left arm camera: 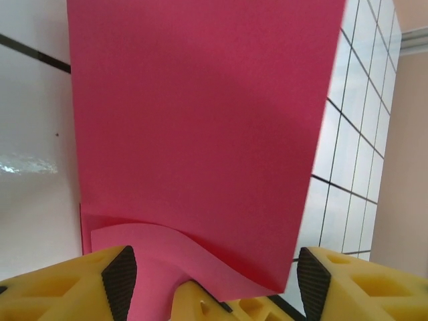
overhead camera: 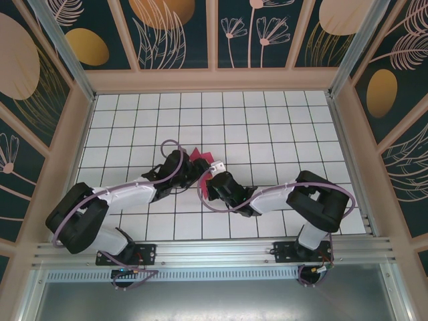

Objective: Fold a paper plane with a square sheet of paper (pick it up from the middle)
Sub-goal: Fourth fold the wing at the center of the table.

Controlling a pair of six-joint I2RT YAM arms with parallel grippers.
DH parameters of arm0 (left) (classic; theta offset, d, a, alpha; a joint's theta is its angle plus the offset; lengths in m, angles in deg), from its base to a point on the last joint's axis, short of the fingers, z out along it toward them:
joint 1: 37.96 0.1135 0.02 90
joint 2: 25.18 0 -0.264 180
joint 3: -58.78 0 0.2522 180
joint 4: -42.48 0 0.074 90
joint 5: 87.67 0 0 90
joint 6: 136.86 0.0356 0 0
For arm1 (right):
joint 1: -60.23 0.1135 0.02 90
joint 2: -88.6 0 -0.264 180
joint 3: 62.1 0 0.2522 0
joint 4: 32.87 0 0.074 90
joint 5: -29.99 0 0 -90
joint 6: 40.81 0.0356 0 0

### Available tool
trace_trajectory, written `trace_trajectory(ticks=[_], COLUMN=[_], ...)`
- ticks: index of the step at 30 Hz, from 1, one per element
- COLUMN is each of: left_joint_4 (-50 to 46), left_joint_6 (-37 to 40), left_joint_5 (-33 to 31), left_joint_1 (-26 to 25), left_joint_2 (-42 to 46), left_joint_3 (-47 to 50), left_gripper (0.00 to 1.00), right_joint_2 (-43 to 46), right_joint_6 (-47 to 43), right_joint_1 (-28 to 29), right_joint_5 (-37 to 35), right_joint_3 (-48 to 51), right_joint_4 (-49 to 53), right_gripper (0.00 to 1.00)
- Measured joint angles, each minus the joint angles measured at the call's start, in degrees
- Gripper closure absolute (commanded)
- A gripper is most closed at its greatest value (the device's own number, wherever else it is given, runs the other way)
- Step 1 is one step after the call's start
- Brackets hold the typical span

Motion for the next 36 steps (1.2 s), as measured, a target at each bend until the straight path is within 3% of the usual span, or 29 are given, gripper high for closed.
trace_trajectory(ticks=[10, 22, 29, 36], left_joint_4=[1.84, -0.59, -2.43, -2.64], left_joint_6=[-0.55, 2.71, 4.00, 5.01], left_joint_5=[3.50, 3.08, 2.67, 2.64], left_joint_1=[0.00, 0.00, 0.00, 0.00], left_joint_2=[-3.04, -3.04, -3.04, -3.21], left_joint_3=[-0.22, -1.92, -2.05, -2.47], left_gripper=[0.43, 0.71, 0.72, 0.84], right_joint_2=[-0.48, -0.52, -0.52, -0.52], right_joint_6=[-1.49, -1.16, 0.11, 0.72], right_joint_1=[0.20, 0.26, 0.26, 0.24], right_joint_5=[-0.61, -1.68, -1.62, -0.42], right_joint_3=[0.00, -0.02, 0.00, 0.00], right_joint_4=[-0.33, -0.17, -0.13, 0.07], right_gripper=[0.96, 0.86, 0.84, 0.81])
